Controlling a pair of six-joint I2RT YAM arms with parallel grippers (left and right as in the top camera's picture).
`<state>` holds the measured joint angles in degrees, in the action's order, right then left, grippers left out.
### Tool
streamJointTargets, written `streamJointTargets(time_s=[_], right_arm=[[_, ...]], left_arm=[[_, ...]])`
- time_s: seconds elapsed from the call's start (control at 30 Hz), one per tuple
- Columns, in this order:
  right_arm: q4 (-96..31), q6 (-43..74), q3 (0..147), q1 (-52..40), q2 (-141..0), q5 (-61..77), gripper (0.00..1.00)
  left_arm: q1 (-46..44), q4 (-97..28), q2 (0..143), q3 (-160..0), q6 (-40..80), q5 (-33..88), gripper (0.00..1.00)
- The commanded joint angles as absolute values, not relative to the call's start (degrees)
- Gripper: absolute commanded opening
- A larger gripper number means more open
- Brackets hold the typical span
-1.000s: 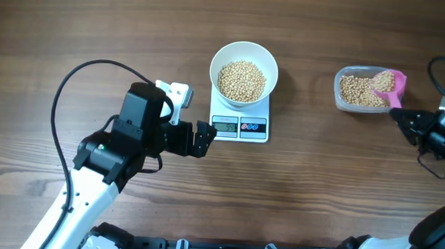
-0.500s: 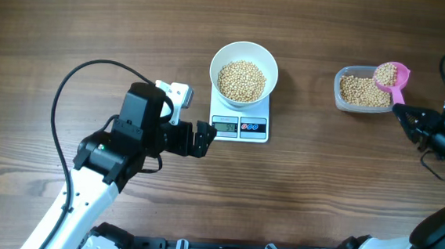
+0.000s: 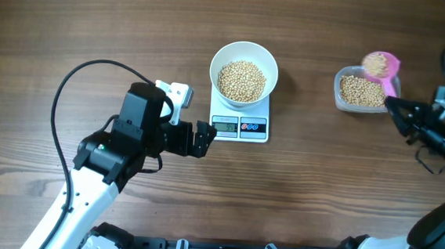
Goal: Scoop item into bowl and weigh 150g on scale
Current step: 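Carry the scoop over the white bowl and pour the soybeans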
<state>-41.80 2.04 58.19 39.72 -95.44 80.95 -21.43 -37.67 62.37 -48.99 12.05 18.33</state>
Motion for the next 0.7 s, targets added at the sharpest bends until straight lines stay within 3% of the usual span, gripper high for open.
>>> streamJointTargets(time_s=[0.0,0.43,0.67], right_arm=[[-41.52,5.63,57.84,34.28,-94.85,83.94,0.04],[-18.35,31.14,58.52,16.4,-83.83,77.17,0.04],[-16.62,29.82,58.5,5.21,-83.35,66.76,0.04]], left_arm=[[-21.65,-37.5,62.37,-48.77,11.11,18.57,1.0],[-21.65,-37.5,62.37,-48.77,11.11,18.55,1.0],[-21.65,-37.5,62.37,-48.77,11.11,18.57,1.0]])
